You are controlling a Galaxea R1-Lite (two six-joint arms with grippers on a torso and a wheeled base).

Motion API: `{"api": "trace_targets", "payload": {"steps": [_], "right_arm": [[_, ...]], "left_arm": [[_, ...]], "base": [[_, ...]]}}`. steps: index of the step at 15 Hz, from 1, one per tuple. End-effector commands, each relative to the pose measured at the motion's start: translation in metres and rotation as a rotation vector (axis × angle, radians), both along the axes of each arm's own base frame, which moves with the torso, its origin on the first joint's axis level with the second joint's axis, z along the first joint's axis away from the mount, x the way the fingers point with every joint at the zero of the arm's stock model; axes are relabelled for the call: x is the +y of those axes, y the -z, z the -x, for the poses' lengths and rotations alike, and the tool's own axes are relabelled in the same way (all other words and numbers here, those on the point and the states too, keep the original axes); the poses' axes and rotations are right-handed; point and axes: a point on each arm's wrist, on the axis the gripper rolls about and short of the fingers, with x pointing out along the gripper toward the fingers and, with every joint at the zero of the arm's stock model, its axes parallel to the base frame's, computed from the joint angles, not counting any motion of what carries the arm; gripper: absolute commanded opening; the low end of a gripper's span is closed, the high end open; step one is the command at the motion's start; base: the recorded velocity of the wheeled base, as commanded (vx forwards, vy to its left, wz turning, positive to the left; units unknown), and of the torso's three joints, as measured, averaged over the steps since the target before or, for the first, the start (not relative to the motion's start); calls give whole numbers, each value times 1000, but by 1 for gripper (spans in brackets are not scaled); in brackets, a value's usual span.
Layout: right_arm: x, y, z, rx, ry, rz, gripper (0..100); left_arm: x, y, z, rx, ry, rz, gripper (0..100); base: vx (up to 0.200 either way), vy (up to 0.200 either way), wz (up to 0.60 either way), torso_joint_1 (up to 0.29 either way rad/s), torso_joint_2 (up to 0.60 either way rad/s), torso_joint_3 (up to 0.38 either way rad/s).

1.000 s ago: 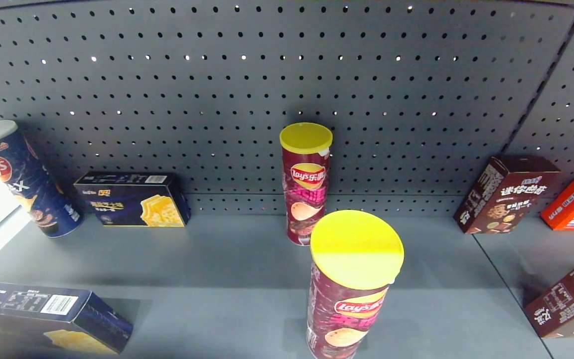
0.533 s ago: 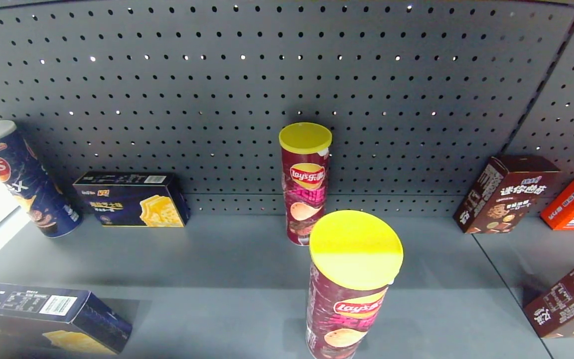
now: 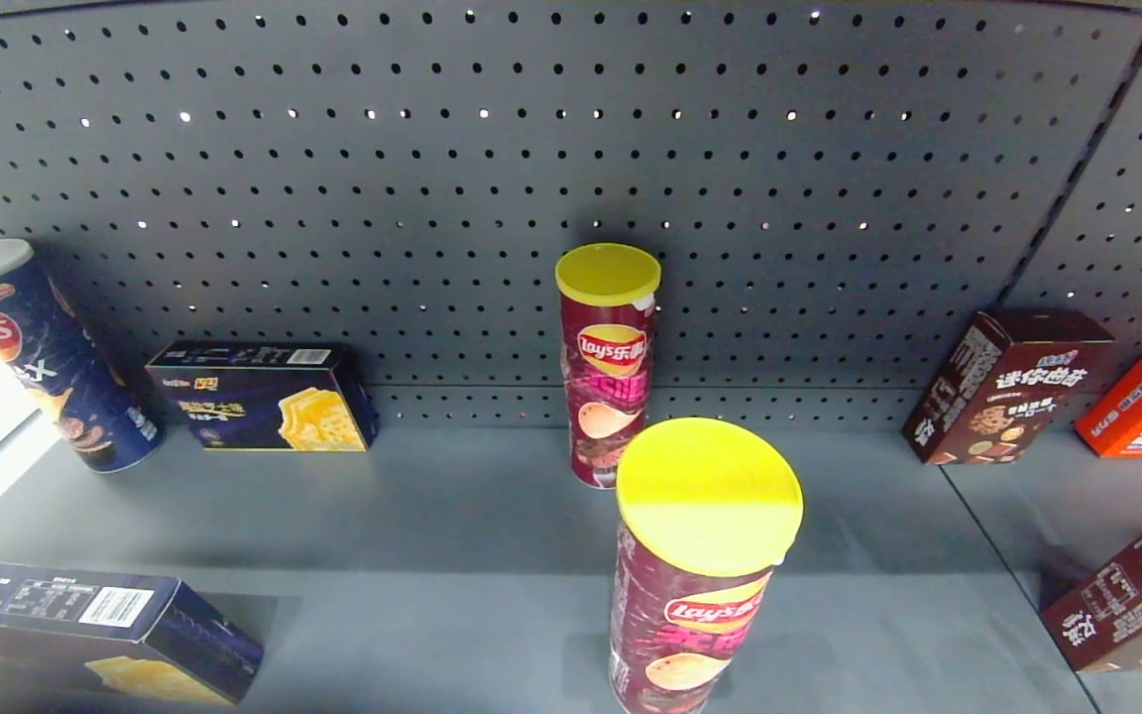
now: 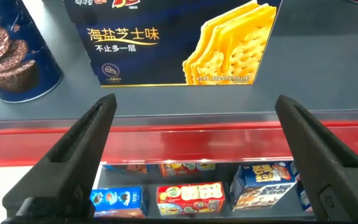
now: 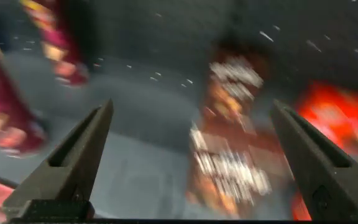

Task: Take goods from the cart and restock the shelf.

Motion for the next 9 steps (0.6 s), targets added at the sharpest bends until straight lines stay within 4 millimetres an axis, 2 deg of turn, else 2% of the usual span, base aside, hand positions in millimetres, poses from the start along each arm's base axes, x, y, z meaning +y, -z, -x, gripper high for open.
{"api": "trace_targets", "payload": {"steps": [1, 3, 6, 9], "right_arm": [[24, -32, -64, 115, -167, 39, 100], [33, -31, -79, 141, -204, 50, 100], [55, -25, -115, 147, -265, 79, 100], [69, -15, -131, 185, -311, 157, 100]], "left_arm": [[0, 0, 0, 2, -1, 0, 100], [0, 0, 0, 2, 0, 0, 100], [0, 0, 0, 2, 0, 0, 100], [0, 0, 0, 2, -1, 0, 100]], "base": [[0, 0, 0, 0, 0, 0], [0, 0, 0, 0, 0, 0], [0, 0, 0, 0, 0, 0], [0, 0, 0, 0, 0, 0]]}}
